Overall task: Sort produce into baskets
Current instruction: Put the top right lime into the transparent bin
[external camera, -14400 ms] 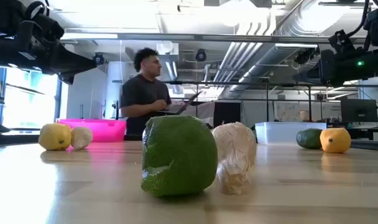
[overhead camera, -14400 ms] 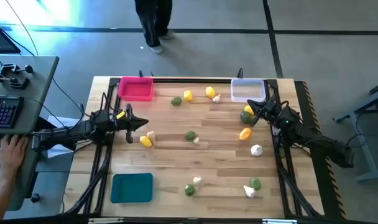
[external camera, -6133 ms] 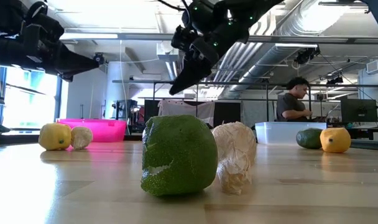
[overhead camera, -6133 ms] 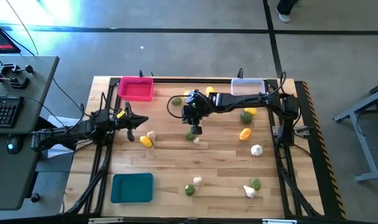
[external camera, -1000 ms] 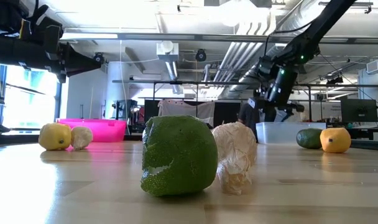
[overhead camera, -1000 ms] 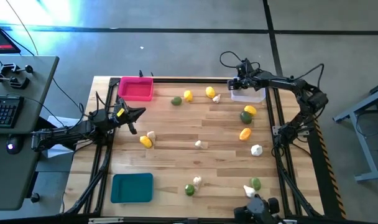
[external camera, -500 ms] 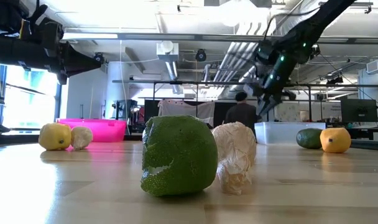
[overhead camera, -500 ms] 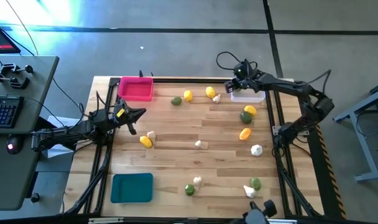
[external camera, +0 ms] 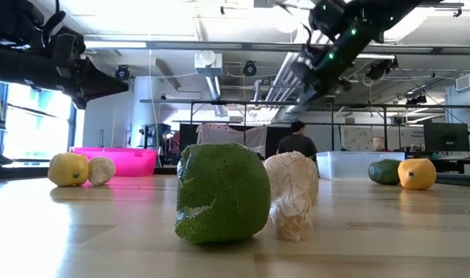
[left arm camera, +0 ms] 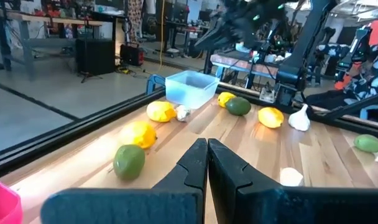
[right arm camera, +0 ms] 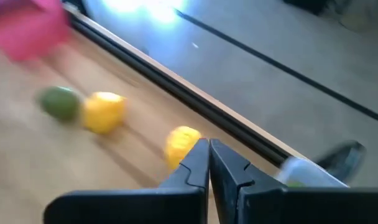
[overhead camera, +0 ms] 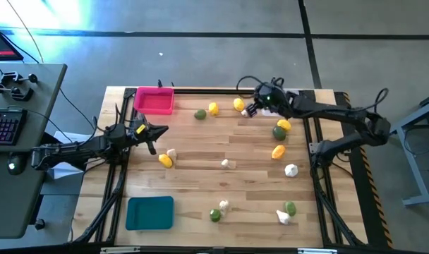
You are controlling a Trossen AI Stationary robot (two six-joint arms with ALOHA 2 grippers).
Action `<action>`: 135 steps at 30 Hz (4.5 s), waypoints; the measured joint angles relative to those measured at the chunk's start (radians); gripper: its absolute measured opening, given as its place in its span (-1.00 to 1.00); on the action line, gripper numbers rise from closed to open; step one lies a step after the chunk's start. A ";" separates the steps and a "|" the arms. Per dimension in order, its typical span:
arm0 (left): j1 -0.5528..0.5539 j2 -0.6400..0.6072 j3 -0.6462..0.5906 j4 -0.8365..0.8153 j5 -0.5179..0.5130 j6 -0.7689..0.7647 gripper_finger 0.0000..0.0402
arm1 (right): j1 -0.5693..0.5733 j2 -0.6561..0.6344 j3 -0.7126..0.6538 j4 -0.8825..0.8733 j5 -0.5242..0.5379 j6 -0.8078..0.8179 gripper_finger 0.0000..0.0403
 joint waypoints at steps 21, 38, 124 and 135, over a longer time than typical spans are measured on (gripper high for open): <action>0.000 0.008 0.000 -0.001 0.026 0.079 -1.00 | 0.201 -0.051 -0.400 0.633 -0.166 0.083 -1.00; 0.000 0.008 0.000 -0.009 0.026 0.073 -1.00 | 0.275 -0.119 -0.144 -0.225 -0.161 0.211 -0.50; 0.000 0.083 0.000 -0.008 0.052 0.046 -1.00 | 0.067 0.170 -0.118 -0.599 -0.293 0.340 -0.17; 0.000 0.084 0.000 0.028 0.043 0.054 -1.00 | -0.013 -0.009 0.014 -0.554 -0.322 0.324 -0.17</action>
